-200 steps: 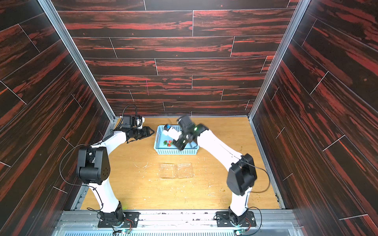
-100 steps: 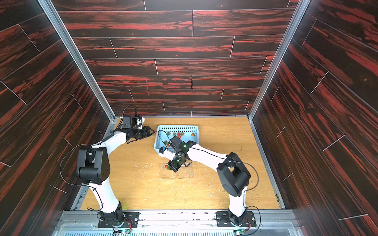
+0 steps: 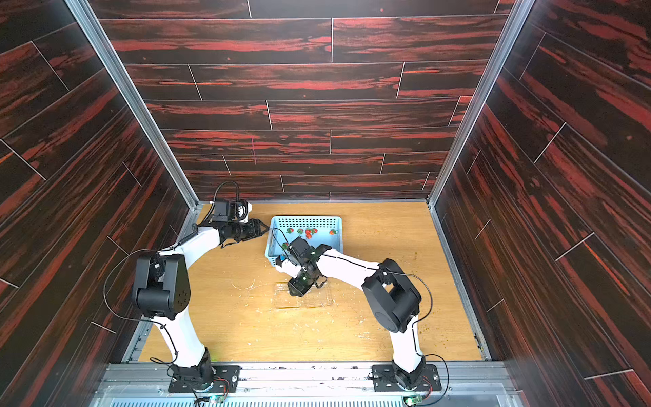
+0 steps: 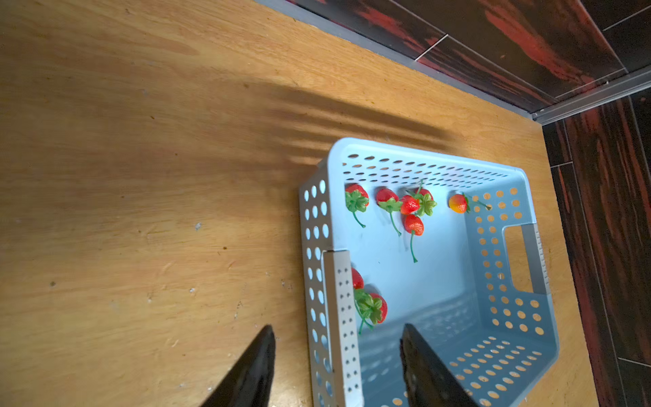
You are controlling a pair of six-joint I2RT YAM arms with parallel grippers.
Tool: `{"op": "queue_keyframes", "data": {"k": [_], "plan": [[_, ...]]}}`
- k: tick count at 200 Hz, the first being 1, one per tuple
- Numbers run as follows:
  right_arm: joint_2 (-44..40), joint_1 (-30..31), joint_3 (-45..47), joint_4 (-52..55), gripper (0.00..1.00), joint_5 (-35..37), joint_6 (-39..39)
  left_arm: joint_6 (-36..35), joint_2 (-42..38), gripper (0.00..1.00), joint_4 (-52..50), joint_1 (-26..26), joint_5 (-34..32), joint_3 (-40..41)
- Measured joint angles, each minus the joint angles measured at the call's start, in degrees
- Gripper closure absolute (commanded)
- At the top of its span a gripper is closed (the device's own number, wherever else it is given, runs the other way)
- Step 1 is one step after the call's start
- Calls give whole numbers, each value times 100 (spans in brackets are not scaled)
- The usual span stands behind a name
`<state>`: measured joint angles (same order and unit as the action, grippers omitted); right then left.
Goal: Pack strawberries into containers
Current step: Pick up the strawberry from the basket.
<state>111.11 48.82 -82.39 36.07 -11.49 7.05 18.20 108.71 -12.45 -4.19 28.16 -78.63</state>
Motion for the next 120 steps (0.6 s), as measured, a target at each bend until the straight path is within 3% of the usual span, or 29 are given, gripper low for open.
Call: {"op": "queue_keyframes", "data": {"k": [56,94,120], "plan": [[-127,-686,-1488,118,54,-146,9,-20,0,41,-17,-63,37,-2],[1421,-1132,-3862,656,52,142,286,-22,2,42,-76,-109,81,-33],[2573,-1217,-4892,1130,49,457,525,-66,13,42,-170,-127,105,-66]]}}
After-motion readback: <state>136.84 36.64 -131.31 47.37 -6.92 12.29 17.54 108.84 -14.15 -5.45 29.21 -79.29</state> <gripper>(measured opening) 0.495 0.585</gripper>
